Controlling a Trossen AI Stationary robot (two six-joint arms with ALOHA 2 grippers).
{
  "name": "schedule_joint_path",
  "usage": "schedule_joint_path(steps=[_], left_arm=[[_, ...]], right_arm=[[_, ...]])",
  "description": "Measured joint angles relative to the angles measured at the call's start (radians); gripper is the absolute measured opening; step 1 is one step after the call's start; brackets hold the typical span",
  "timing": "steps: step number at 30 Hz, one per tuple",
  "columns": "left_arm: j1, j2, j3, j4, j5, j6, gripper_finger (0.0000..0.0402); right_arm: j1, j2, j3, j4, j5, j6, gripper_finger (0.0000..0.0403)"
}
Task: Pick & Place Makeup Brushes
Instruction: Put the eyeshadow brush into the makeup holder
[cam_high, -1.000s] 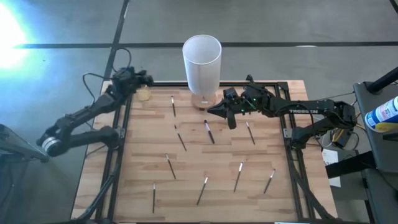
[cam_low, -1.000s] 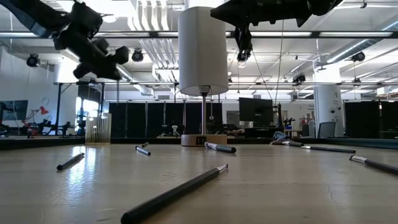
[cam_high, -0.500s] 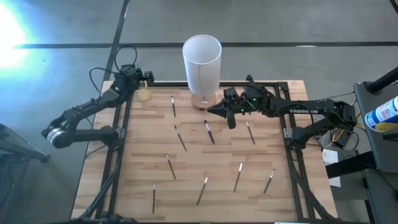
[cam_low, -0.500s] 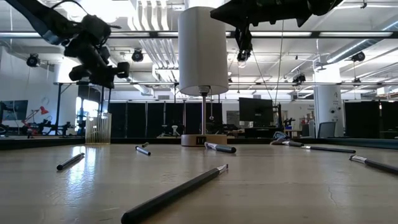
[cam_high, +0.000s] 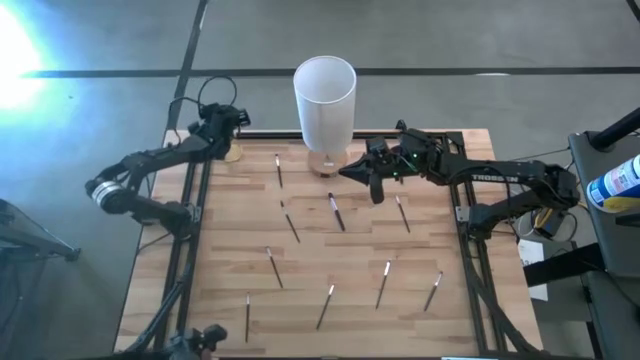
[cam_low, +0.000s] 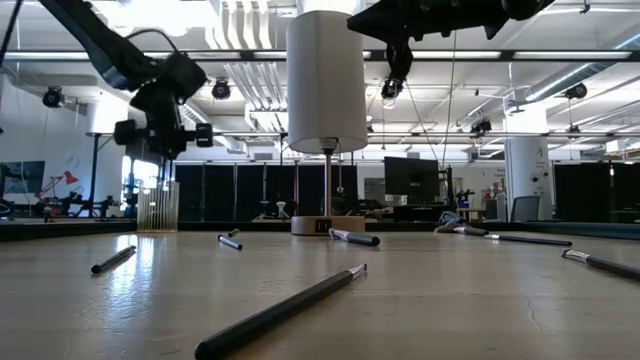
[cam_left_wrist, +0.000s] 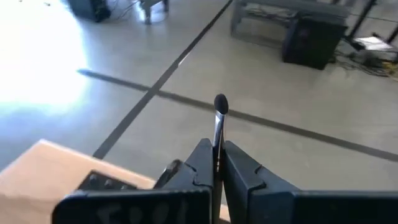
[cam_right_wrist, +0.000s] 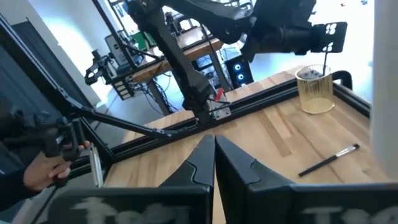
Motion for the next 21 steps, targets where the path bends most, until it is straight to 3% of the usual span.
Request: schedule_joint_path(steps=[12, 21], left_arm=[[0.000, 0.061, 0.019, -0.132, 0.006, -0.127, 0.0011], [-0.001, 0.061, 0.049, -0.233, 0.055, -0.134, 0.0084]], right_arm=[[-0.011, -0.026, 0.000, -0.051, 0.001, -0.022, 0.0008], [-0.011, -0.026, 0.000, -0.050, 0.001, -0.024, 0.0008]])
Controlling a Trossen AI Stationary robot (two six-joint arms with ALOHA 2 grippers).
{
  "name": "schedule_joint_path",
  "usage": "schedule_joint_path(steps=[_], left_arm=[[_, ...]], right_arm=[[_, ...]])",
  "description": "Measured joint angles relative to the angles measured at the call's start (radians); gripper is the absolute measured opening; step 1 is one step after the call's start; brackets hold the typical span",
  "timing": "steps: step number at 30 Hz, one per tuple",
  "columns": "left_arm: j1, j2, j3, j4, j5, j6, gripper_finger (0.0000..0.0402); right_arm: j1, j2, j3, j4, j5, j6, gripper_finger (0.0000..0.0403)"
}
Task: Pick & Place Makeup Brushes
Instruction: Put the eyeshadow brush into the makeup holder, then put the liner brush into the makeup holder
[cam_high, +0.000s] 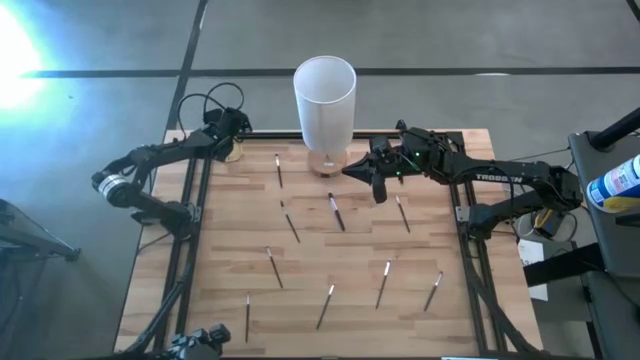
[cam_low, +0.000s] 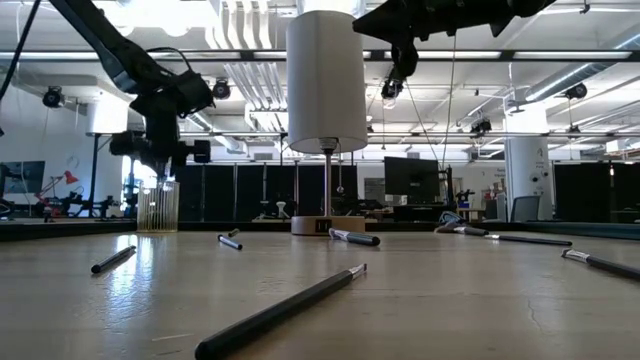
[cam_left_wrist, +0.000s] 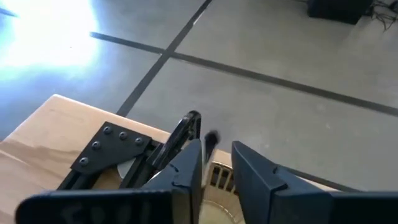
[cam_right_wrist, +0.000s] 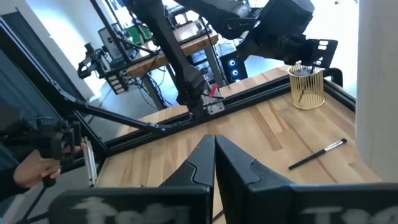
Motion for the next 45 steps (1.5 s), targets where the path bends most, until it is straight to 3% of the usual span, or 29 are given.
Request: schedule_joint_path(steps=[6, 14, 21, 26, 32, 39, 45], left_arm=[[0.002, -0.023, 0.005, -0.025, 0.053, 0.000, 0.0075], [0.001, -0.159, 0.063, -0.107, 0.093, 0.133, 0.0008], [-0.085, -0.348, 0.051, -0.092, 0.308, 0.264, 0.0000], [-0.237, -0.455, -0.024, 0.017, 0.455, 0.328, 0.0000], [-0.458, -0.508, -0.194, 0.269, 0.527, 0.348, 0.0000], [-0.662, -0.500, -0.398, 0.597, 0.518, 0.261, 0.0000], [-0.721, -0.503, -0.453, 0.643, 0.474, 0.203, 0.0000]], right_arm=[[0.001, 0.000, 0.000, 0.000, 0.002, 0.005, 0.0008], [0.001, -0.025, 0.000, -0.022, 0.006, 0.014, 0.0008], [0.010, -0.159, -0.005, -0.276, 0.190, -0.024, 0.0008], [0.026, -0.278, -0.131, -0.305, 0.280, -0.004, 0.0008], [0.025, -0.377, -0.340, -0.291, 0.332, 0.153, 0.0008], [0.019, -0.413, -0.437, -0.424, 0.406, 0.407, 0.0008], [-0.035, -0.357, -0.436, -0.606, 0.417, 0.492, 0.0017]])
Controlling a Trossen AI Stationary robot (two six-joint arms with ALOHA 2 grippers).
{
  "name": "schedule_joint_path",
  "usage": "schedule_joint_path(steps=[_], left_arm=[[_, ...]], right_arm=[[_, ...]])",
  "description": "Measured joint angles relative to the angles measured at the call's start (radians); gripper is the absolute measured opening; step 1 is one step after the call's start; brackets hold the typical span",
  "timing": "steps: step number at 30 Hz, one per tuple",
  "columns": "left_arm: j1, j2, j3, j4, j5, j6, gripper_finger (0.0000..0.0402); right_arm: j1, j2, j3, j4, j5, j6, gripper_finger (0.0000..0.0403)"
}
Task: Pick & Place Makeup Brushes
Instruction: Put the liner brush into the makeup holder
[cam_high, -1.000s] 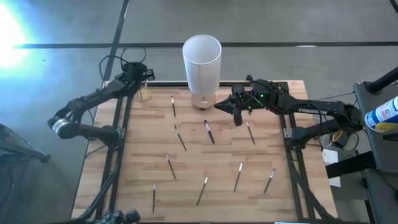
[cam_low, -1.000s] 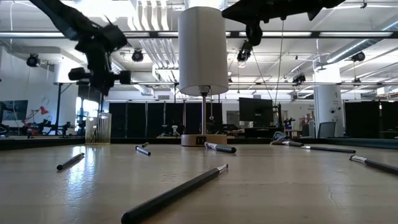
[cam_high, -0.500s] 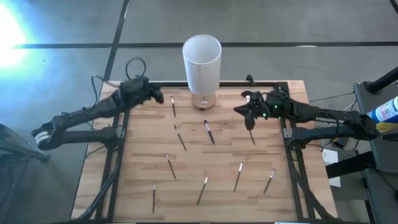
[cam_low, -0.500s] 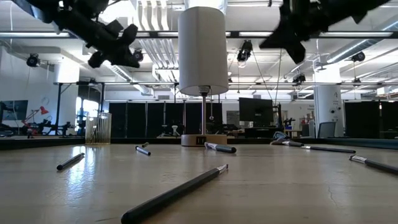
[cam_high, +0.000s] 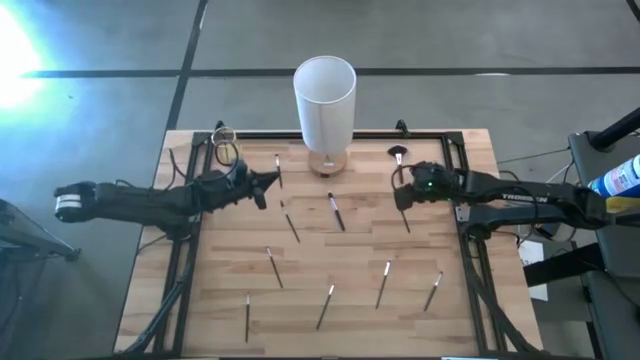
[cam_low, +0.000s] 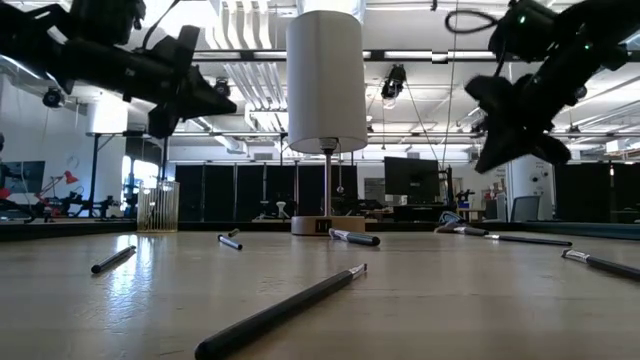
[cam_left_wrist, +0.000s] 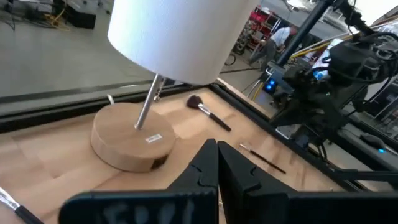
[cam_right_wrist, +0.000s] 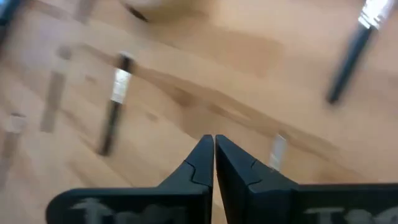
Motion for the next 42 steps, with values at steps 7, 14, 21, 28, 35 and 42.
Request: schedule_joint_path(steps=[7, 14, 21, 28, 35, 42], left_arm=[[0.000, 0.001, -0.011, -0.002, -0.013, -0.004, 0.0000], [0.000, 0.001, -0.011, -0.004, -0.013, -0.004, 0.0000], [0.000, 0.001, -0.011, -0.004, -0.013, -0.010, 0.0000], [0.000, 0.002, -0.011, -0.005, -0.013, -0.021, 0.0000], [0.000, 0.002, -0.011, -0.016, -0.013, -0.105, 0.0000], [0.000, 0.002, -0.011, -0.075, -0.011, -0.289, 0.0004]], right_arm=[[-0.042, 0.114, 0.000, -0.021, -0.022, 0.002, 0.0075], [-0.097, 0.315, 0.029, -0.022, -0.024, 0.000, 0.0133], [-0.106, 0.477, 0.078, -0.018, -0.024, -0.031, 0.0130], [-0.107, 0.561, 0.107, -0.033, -0.004, -0.032, 0.0070], [-0.106, 0.545, 0.106, -0.018, 0.005, -0.052, 0.0013], [-0.107, 0.443, 0.100, -0.007, -0.023, -0.073, 0.0013]])
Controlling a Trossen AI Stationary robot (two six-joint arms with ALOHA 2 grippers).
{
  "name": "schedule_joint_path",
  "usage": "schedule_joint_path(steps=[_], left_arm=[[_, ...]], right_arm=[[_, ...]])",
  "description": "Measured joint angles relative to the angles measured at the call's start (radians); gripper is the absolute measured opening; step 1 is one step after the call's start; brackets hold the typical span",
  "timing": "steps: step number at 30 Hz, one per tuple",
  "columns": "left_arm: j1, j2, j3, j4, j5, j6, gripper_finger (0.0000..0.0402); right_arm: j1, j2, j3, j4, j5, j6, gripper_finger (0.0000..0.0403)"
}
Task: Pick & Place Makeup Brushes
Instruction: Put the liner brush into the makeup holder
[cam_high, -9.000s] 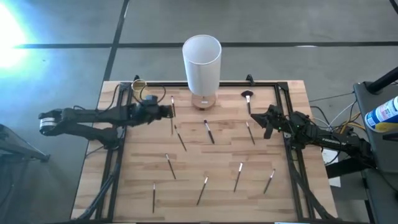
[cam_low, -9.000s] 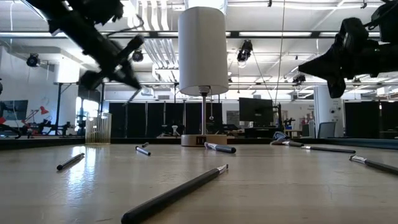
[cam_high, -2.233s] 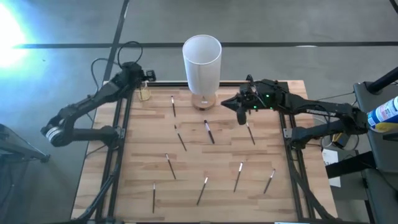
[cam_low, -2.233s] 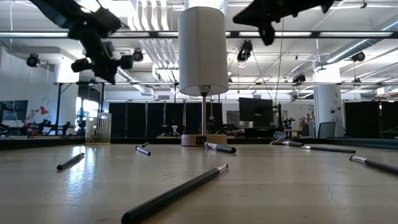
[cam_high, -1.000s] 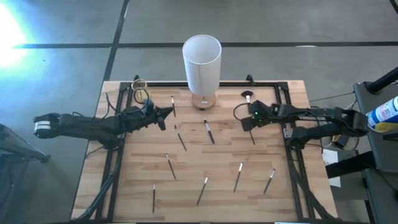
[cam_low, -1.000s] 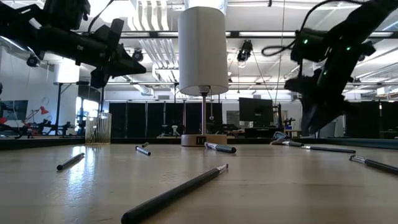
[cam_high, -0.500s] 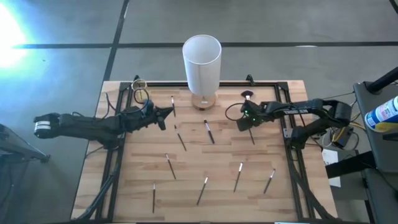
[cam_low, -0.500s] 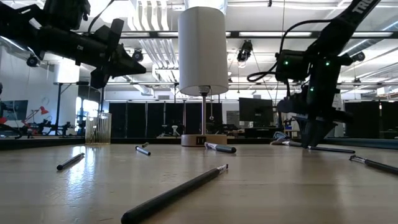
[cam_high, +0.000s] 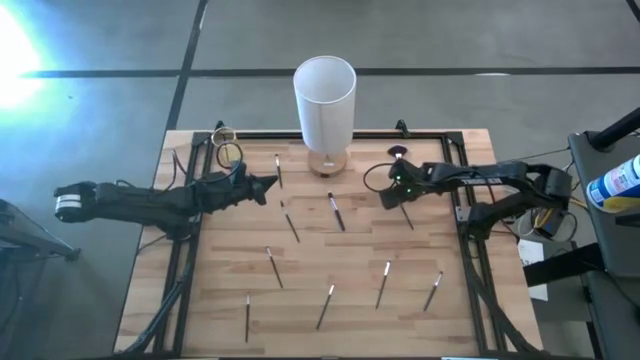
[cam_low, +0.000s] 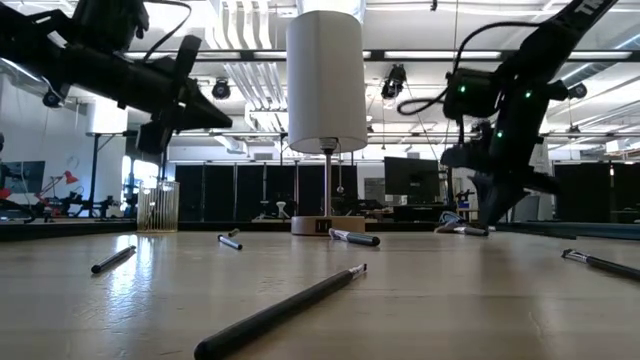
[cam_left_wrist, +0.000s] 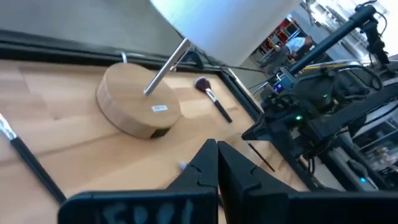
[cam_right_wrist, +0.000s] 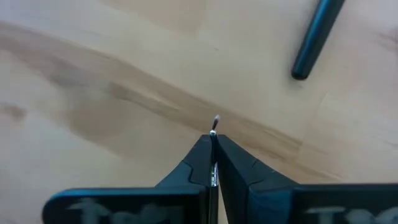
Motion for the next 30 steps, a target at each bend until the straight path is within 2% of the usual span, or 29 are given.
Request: schedule_joint_path(steps=[5, 9, 13, 17, 21, 26, 30], left_arm=[[0.000, 0.000, 0.014, -0.010, 0.030, -0.055, 0.0034], [0.000, 0.000, 0.052, -0.012, 0.098, -0.070, 0.0066], [-0.001, 0.004, 0.109, -0.014, 0.142, -0.062, 0.0090], [-0.002, 0.022, 0.181, -0.012, 0.172, -0.004, 0.0101], [-0.003, 0.062, 0.268, -0.010, 0.231, 0.082, 0.0101], [-0.003, 0.147, 0.399, -0.012, 0.307, 0.182, 0.0101], [-0.003, 0.229, 0.501, -0.011, 0.375, 0.229, 0.0101]], right_arm=[[0.007, -0.096, -0.002, -0.003, -0.014, -0.011, 0.0013], [0.031, -0.204, 0.000, 0.008, -0.014, -0.021, 0.0013], [0.074, -0.323, 0.007, 0.082, -0.014, -0.033, 0.0013], [0.126, -0.427, 0.008, 0.270, -0.033, -0.062, 0.0012], [0.173, -0.475, 0.009, 0.515, -0.039, -0.086, 0.0012], [0.198, -0.452, 0.009, 0.835, -0.040, -0.101, 0.0012], [0.197, -0.394, 0.073, 0.954, -0.070, -0.142, 0.0012]])
